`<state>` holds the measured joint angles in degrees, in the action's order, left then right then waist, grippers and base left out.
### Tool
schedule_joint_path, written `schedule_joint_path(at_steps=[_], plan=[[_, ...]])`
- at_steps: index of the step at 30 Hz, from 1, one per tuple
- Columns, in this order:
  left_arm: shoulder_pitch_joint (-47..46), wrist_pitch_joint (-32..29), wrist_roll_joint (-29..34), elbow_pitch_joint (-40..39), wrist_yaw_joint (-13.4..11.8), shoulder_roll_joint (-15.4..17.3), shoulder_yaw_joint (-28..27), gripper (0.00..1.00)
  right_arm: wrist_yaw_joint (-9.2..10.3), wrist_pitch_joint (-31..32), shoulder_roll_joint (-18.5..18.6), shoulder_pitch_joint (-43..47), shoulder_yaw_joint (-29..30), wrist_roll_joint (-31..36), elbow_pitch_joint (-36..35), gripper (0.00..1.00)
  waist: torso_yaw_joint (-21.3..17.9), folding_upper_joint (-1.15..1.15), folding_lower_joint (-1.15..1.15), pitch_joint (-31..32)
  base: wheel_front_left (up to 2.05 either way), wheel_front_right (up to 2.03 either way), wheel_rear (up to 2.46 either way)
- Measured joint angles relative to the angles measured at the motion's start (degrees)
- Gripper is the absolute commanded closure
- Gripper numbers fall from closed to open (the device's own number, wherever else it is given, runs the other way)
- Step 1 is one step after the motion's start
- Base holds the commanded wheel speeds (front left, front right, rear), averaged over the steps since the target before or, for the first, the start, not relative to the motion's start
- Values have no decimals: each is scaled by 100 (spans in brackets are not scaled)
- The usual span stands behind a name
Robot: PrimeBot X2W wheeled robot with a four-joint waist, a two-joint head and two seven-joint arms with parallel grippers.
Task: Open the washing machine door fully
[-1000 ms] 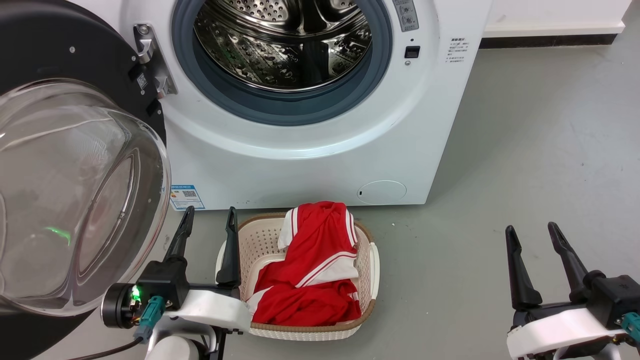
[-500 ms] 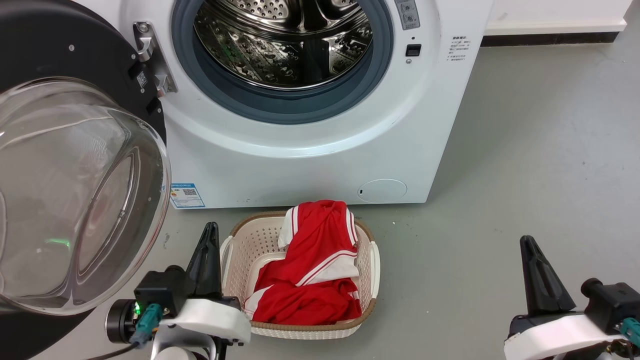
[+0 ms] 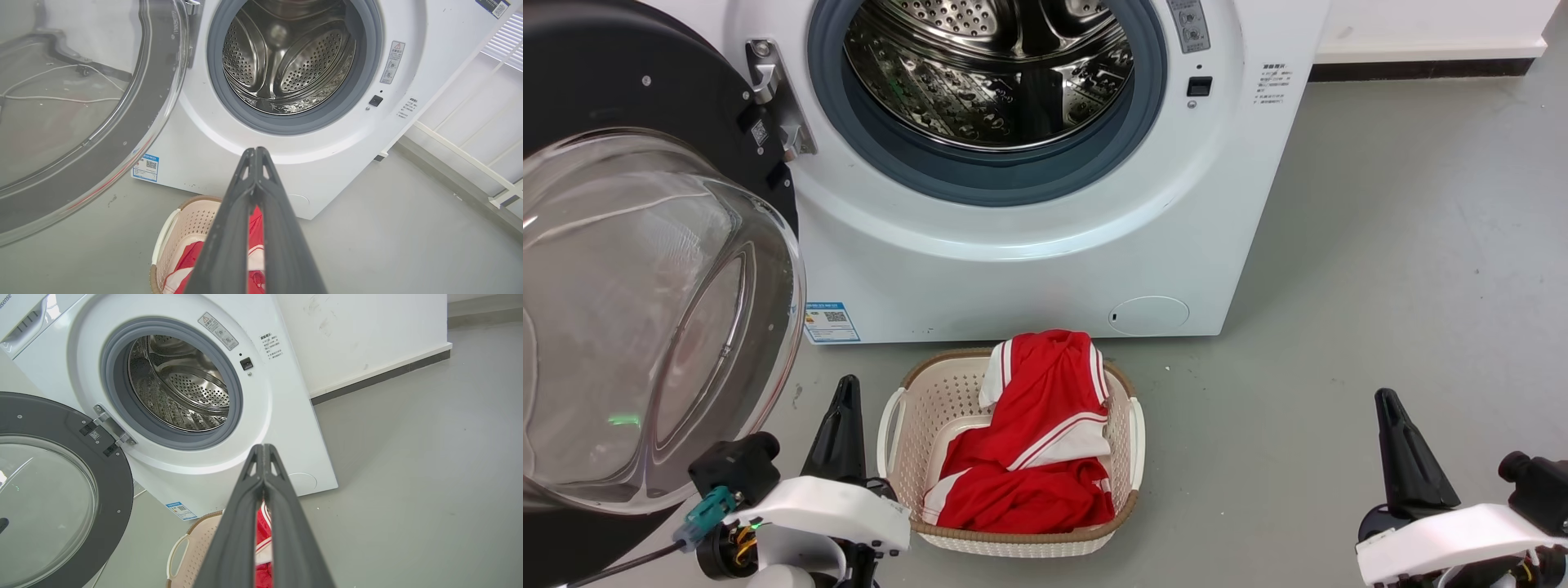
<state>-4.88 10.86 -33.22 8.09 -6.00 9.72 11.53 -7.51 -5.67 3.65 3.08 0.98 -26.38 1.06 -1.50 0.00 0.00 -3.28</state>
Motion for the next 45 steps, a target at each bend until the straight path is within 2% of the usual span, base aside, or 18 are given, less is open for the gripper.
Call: schedule_joint_path(at_steps=[22,45], plan=[[-14,-424,-1816,186,398,-129,-433,100,1,229,78,-250,11,-2052,370,100,31,0,0,63,0,0,0],[-21,-804,-3288,318,713,-267,-820,100,1,477,109,-461,69,-3697,678,100,62,0,0,129,0,0,0]])
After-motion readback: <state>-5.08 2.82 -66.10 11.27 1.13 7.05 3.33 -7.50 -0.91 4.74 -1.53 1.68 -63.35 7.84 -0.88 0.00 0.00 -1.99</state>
